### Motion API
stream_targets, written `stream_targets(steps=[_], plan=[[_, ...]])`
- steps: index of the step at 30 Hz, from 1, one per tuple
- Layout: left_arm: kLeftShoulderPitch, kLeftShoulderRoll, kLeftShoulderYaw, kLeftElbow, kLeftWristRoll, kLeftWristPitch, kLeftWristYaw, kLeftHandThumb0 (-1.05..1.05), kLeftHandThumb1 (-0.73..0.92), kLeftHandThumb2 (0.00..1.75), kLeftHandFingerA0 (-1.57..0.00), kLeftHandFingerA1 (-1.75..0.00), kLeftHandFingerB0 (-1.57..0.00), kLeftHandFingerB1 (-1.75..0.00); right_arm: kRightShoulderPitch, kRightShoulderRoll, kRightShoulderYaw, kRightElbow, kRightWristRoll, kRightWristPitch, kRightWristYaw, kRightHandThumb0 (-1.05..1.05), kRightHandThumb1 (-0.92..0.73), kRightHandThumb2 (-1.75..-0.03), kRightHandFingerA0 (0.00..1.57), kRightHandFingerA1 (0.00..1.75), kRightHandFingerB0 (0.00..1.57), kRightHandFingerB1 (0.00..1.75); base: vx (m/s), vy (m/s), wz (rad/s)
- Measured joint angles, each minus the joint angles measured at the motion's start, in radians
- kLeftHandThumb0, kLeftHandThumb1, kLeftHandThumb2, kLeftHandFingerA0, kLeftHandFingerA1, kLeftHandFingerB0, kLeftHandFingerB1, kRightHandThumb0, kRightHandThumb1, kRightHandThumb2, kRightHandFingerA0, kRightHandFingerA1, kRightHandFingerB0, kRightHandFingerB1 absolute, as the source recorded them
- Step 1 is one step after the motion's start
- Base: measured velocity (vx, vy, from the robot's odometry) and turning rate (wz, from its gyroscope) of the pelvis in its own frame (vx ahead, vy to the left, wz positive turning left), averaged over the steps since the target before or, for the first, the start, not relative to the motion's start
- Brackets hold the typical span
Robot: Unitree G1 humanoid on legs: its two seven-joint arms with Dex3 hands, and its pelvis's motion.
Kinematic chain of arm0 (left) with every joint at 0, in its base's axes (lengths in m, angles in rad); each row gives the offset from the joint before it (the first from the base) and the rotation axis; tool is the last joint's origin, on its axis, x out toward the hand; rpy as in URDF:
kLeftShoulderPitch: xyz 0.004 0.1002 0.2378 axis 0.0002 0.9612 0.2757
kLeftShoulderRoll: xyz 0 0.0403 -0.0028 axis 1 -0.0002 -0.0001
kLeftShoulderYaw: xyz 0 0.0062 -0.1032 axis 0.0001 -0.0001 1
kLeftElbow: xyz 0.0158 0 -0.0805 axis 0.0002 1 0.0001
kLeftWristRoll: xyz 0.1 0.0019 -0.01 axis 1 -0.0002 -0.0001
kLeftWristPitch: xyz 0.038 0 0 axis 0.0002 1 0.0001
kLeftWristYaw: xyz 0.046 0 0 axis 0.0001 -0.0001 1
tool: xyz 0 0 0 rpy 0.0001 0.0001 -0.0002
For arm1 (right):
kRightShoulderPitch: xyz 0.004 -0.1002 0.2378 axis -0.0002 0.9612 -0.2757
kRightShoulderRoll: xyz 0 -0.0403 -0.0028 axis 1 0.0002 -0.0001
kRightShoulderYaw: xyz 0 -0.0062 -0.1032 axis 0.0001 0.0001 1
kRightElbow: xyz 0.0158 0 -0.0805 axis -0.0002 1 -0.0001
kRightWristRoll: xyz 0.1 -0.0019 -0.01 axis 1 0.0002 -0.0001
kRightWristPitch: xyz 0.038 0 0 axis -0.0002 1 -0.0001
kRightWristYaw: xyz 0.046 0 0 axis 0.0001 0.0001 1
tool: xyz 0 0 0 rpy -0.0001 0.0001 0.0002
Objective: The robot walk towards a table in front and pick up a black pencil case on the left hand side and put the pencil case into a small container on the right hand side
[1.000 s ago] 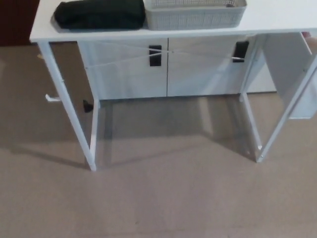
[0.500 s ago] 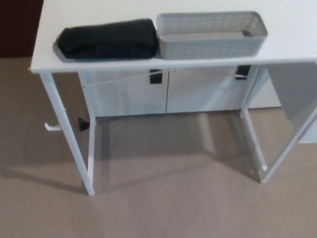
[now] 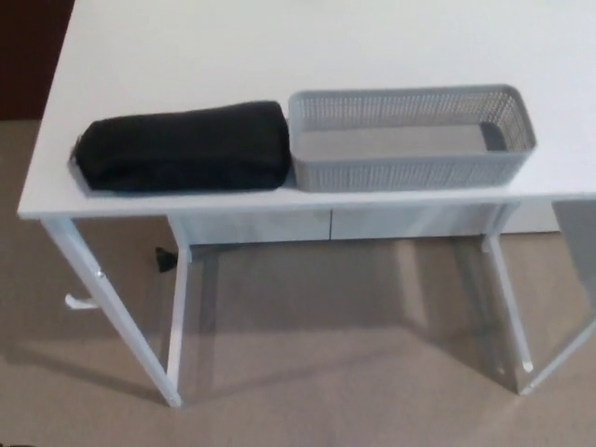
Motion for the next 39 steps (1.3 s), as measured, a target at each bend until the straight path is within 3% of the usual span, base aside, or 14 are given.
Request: stream_targets(steps=[7, 18, 37, 38, 39], plan=[[0.009, 0.0, -0.014, 0.002, 0.007, 0.0, 0.006, -0.43, 0.71, 0.61, -0.45, -0.4, -0.33, -0.34, 0.006, -0.003, 0.003, -0.002, -0.001, -0.001, 0.001, -0.29, -0.48, -0.54, 0.89, 0.58, 0.8, 0.53, 0.21, -0.156, -0.12], [0.004, 0.013, -0.03, 0.011, 0.012, -0.004, 0.011, -0.45, 0.71, 0.61, -0.46, -0.39, -0.32, -0.33, 0.016, 0.001, 0.004, -0.001, -0.001, -0.007, 0.004, -0.27, -0.5, -0.55, 0.86, 0.57, 0.79, 0.54, 0.03, 0.115, 0.04], [0.045, 0.009, -0.051, 0.004, 0.031, -0.005, 0.02, -0.43, 0.7, 0.61, -0.38, -0.41, -0.24, -0.32, 0.089, -0.001, -0.002, -0.003, -0.001, -0.021, 0.01, -0.25, -0.47, -0.54, 0.88, 0.59, 0.81, 0.54, 0.0, -0.023, 0.0], [0.046, 0.009, -0.051, 0.003, 0.031, -0.005, 0.02, -0.5, 0.56, 0.79, -0.29, -0.49, -0.13, -0.4, 0.089, -0.001, -0.002, -0.003, -0.001, -0.022, 0.01, -0.27, -0.47, -0.54, 0.89, 0.58, 0.82, 0.54, 0.0, 0.0, 0.0], [0.046, 0.009, -0.048, 0.001, 0.031, -0.005, 0.02, -0.5, 0.56, 0.79, -0.29, -0.49, -0.13, -0.4, 0.09, -0.001, -0.003, -0.004, 0.0, -0.023, 0.01, -0.27, -0.47, -0.54, 0.89, 0.58, 0.82, 0.54, 0.0, 0.0, 0.0]])
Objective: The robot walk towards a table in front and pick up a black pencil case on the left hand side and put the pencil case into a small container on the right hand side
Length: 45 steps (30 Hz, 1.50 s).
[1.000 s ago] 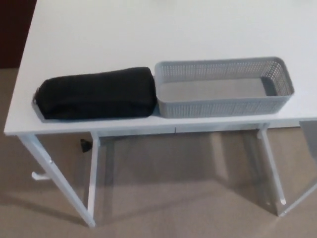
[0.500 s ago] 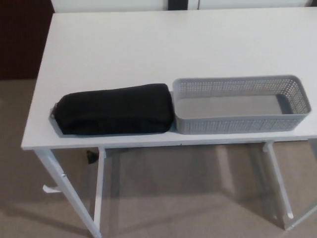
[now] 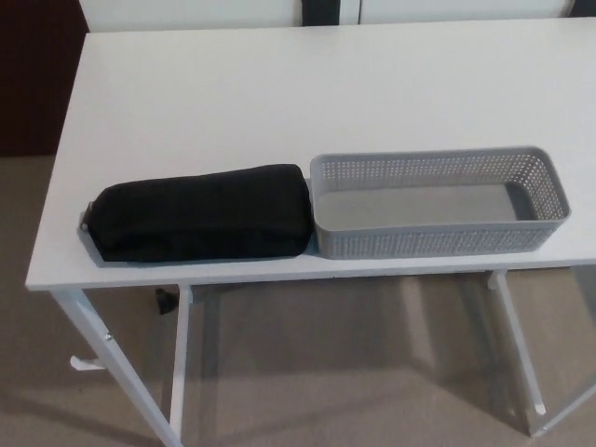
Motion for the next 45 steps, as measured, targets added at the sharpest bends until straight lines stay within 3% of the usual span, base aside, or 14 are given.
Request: stream_targets(steps=[1, 2, 3, 4, 5, 7, 8, 9, 10, 12, 13, 26, 36, 45], plan=[[0.001, 0.0, 0.004, -0.005, 0.0, 0.001, 0.001, -0.43, 0.66, 0.6, -0.34, -0.67, -0.15, -0.29, 0.0, 0.0, 0.0, 0.0, 0.0, -0.001, 0.0, -0.27, -0.47, -0.54, 0.89, 0.59, 0.82, 0.55, 0.0, 0.0, 0.0], [0.003, -0.001, 0.017, -0.017, -0.002, 0.005, 0.005, -0.36, 0.45, 0.93, -0.27, -0.62, 0.0, -0.44, 0.001, 0.0, 0.0, 0.0, 0.0, -0.001, 0.0, -0.27, -0.48, -0.54, 0.87, 0.58, 0.8, 0.54, 0.0, 0.0, 0.0], [0.007, -0.009, 0.053, -0.033, -0.011, 0.011, 0.016, -0.36, 0.45, 0.93, -0.27, -0.62, 0.0, -0.44, 0.001, 0.0, 0.0, -0.001, 0.0, -0.002, 0.0, -0.27, -0.48, -0.54, 0.87, 0.58, 0.8, 0.54, 0.0, 0.0, 0.0], [0.009, -0.019, 0.096, -0.052, -0.027, 0.017, 0.032, -0.55, 0.71, 0.61, -0.14, -0.38, 0.0, -0.24, 0.001, -0.001, 0.0, -0.002, 0.0, -0.002, 0.0, -0.27, -0.49, -0.54, 0.86, 0.57, 0.8, 0.53, 0.0, 0.0, 0.0], [0.011, -0.027, 0.129, -0.068, -0.04, 0.02, 0.044, -0.66, 0.54, 0.88, -0.01, -0.38, 0.0, -0.21, 0.001, -0.001, 0.0, -0.003, 0.0, -0.002, 0.0, -0.26, -0.48, -0.54, 0.86, 0.58, 0.8, 0.54, 0.0, 0.0, 0.0], [0.021, -0.039, 0.2, -0.119, -0.056, 0.021, 0.081, -0.61, 0.59, 0.6, -0.02, -0.23, 0.0, -0.16, -0.001, -0.001, 0.0, -0.004, 0.0, -0.002, 0.0, -0.27, -0.48, -0.54, 0.87, 0.57, 0.8, 0.53, 0.0, 0.0, 0.0], [0.024, -0.04, 0.218, -0.133, -0.06, 0.021, 0.092, -0.7, 0.48, 0.85, 0.0, -0.2, 0.0, -0.14, -0.002, -0.001, 0.001, -0.004, 0.0, -0.002, 0.0, -0.26, -0.48, -0.54, 0.87, 0.57, 0.8, 0.53, 0.0, 0.0, 0.0], [0.032, -0.043, 0.252, -0.158, -0.068, 0.02, 0.106, -0.7, 0.48, 0.85, 0.0, -0.2, 0.0, -0.14, -0.002, -0.001, 0.001, -0.004, 0.0, -0.002, 0.0, -0.26, -0.48, -0.54, 0.87, 0.57, 0.8, 0.53, 0.0, 0.0, 0.0], [0.043, -0.046, 0.307, -0.199, -0.081, 0.016, 0.128, -0.65, 0.58, 0.57, 0.0, -0.24, 0.0, -0.16, -0.002, -0.001, 0.002, -0.004, -0.001, -0.001, 0.0, -0.26, -0.48, -0.54, 0.87, 0.57, 0.8, 0.53, 0.0, 0.0, 0.0], [0.056, -0.047, 0.381, -0.258, -0.097, 0.012, 0.157, -0.59, 0.55, 0.56, 0.0, -0.24, 0.0, -0.14, -0.004, -0.002, 0.002, -0.004, -0.001, -0.001, 0.0, -0.27, -0.48, -0.54, 0.89, 0.58, 0.83, 0.54, 0.0, 0.0, 0.0], [0.065, -0.047, 0.415, -0.293, -0.106, 0.012, 0.168, -0.64, 0.42, 0.76, 0.0, -0.13, 0.0, -0.1, -0.005, -0.002, 0.002, -0.004, -0.001, -0.001, 0.001, -0.25, -0.48, -0.54, 0.88, 0.58, 0.81, 0.54, 0.0, 0.0, 0.0], [0.087, -0.038, 0.617, -0.83, -0.227, 0.029, 0.173, -0.53, 0.35, 0.71, 0.0, -0.12, 0.0, -0.04, -0.03, -0.002, 0.002, -0.003, 0.0, -0.001, 0.003, -0.24, -0.48, -0.54, 0.9, 0.59, 0.82, 0.54, 0.0, 0.0, 0.0], [-0.204, 0.06, 0.374, -1.162, -0.265, 0.12, 0.067, -0.57, 0.36, 0.73, 0.0, -0.06, 0.0, -0.06, -0.037, -0.002, -0.003, -0.003, 0.001, 0.0, 0.003, -0.25, -0.48, -0.54, 0.9, 0.59, 0.81, 0.54, 0.0, 0.0, 0.0], [-0.552, 0.074, -0.011, -1.113, -0.173, 0.23, -0.058, -0.59, 0.35, 0.67, 0.0, -0.15, 0.0, -0.09, -0.052, -0.002, -0.006, -0.004, 0.001, 0.0, 0.003, -0.28, -0.47, -0.54, 0.92, 0.59, 0.83, 0.55, 0.0, 0.0, 0.0]])
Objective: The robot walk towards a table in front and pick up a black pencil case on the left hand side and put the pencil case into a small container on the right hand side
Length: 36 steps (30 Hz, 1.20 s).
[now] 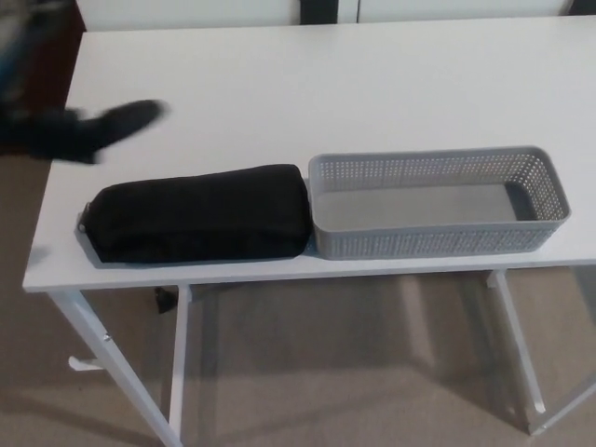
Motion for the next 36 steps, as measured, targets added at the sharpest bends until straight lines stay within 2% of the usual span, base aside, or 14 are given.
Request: stream_targets(steps=[1, 2, 3, 9, 15, 31, 32, 33, 36], plan=[[-0.024, 0.001, -0.029, 0.013, 0.011, 0.01, -0.01, -0.59, 0.44, 0.54, 0.0, -0.18, 0.0, -0.12, 0.0, 0.0, -0.001, 0.0, 0.0, 0.0, 0.0, -0.27, -0.47, -0.54, 0.92, 0.59, 0.83, 0.55, 0.0, 0.0, 0.0], [-0.054, 0.001, -0.066, 0.031, 0.025, 0.025, -0.024, -0.58, 0.36, 0.75, 0.0, -0.13, 0.0, -0.09, -0.001, 0.0, -0.002, -0.001, 0.0, 0.0, 0.0, -0.27, -0.47, -0.54, 0.91, 0.59, 0.83, 0.55, 0.0, 0.0, 0.0], [-0.094, 0.002, -0.118, 0.058, 0.045, 0.046, -0.044, -0.65, 0.39, 0.76, 0.0, -0.06, 0.0, -0.02, -0.003, 0.0, -0.004, -0.001, 0.0, 0.0, 0.0, -0.27, -0.47, -0.54, 0.91, 0.59, 0.83, 0.55, 0.0, 0.0, 0.0], [-0.227, 0.003, -0.306, 0.194, 0.134, 0.142, -0.125, -0.61, 0.37, 0.76, 0.0, -0.09, 0.0, -0.04, -0.006, 0.0, -0.012, -0.003, 0.001, 0.0, 0.002, -0.26, -0.47, -0.54, 0.92, 0.6, 0.84, 0.55, 0.0, 0.0, 0.0], [-0.272, 0.005, -0.423, 0.343, 0.225, 0.214, -0.187, -0.69, 0.41, 0.79, 0.0, -0.01, 0.0, 0.0, -0.012, 0.0, -0.022, -0.005, 0.003, 0.0, 0.006, -0.25, -0.47, -0.54, 0.91, 0.6, 0.82, 0.55, 0.0, 0.0, 0.0], [-0.268, 0.026, -0.47, 0.38, 0.385, 0.25, -0.253, -0.75, 0.41, 0.83, 0.0, 0.0, 0.0, -0.01, -0.021, -0.002, -0.028, -0.008, 0.003, 0.002, 0.017, -0.25, -0.48, -0.54, 0.89, 0.59, 0.81, 0.54, 0.0, 0.0, 0.0], [-0.267, 0.026, -0.474, 0.379, 0.394, 0.25, -0.256, -0.88, 0.46, 0.59, 0.0, 0.0, 0.0, -0.02, -0.021, -0.002, -0.028, -0.008, 0.003, 0.002, 0.017, -0.24, -0.47, -0.54, 0.9, 0.59, 0.81, 0.54, 0.0, 0.0, 0.0], [-0.266, 0.025, -0.476, 0.378, 0.4, 0.25, -0.258, -0.89, 0.42, 0.65, 0.0, 0.0, 0.0, 0.0, -0.021, -0.002, -0.028, -0.008, 0.004, 0.002, 0.017, -0.25, -0.48, -0.54, 0.9, 0.59, 0.81, 0.54, 0.0, 0.0, 0.0], [-0.262, 0.016, -0.484, 0.374, 0.425, 0.25, -0.269, -0.9, 0.42, 0.66, 0.0, 0.0, 0.0, -0.01, -0.02, -0.002, -0.029, -0.008, 0.004, 0.002, 0.017, -0.25, -0.47, -0.54, 0.91, 0.59, 0.82, 0.54, 0.0, 0.0, 0.0]])
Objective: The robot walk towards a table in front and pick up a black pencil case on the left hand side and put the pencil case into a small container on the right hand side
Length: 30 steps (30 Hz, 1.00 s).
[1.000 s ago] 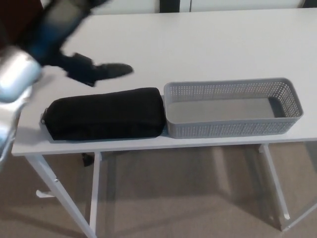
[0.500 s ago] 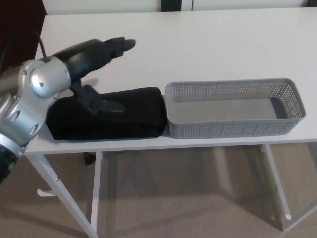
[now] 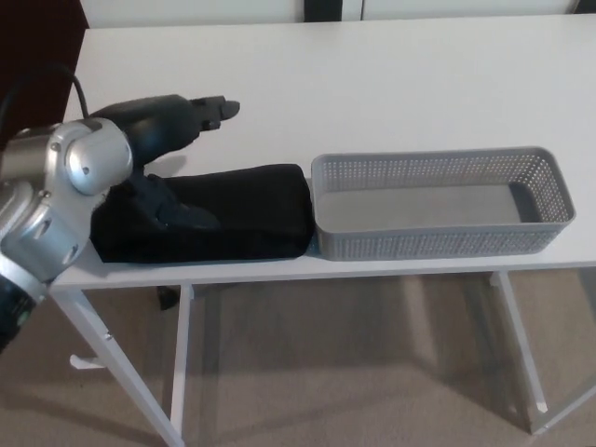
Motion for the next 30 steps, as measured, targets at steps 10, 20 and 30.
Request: stream_targets(steps=[10, 20, 30], plan=[[-0.004, -0.038, -0.037, 0.042, 0.071, 0.0, -0.017, -0.88, 0.4, 0.64, 0.0, 0.0, 0.0, -0.03, 0.0, 0.0, -0.007, -0.005, 0.002, 0.0, 0.001, -0.25, -0.47, -0.54, 0.91, 0.6, 0.84, 0.55, 0.0, 0.0, 0.0], [-0.061, -0.087, -0.099, 0.234, 0.181, -0.002, 0.026, -0.93, 0.39, 0.67, 0.0, 0.0, 0.0, 0.0, -0.009, -0.003, -0.014, -0.022, 0.006, -0.001, 0.003, -0.27, -0.47, -0.54, 0.93, 0.59, 0.83, 0.54, 0.0, 0.0, 0.0], [-0.103, -0.142, -0.116, 0.355, 0.25, -0.027, 0.093, -0.95, 0.42, 0.67, 0.0, 0.0, 0.0, -0.05, -0.023, -0.006, -0.013, -0.058, 0.005, -0.001, 0.003, -0.27, -0.47, -0.54, 0.92, 0.59, 0.84, 0.55, 0.0, 0.0, 0.0]])
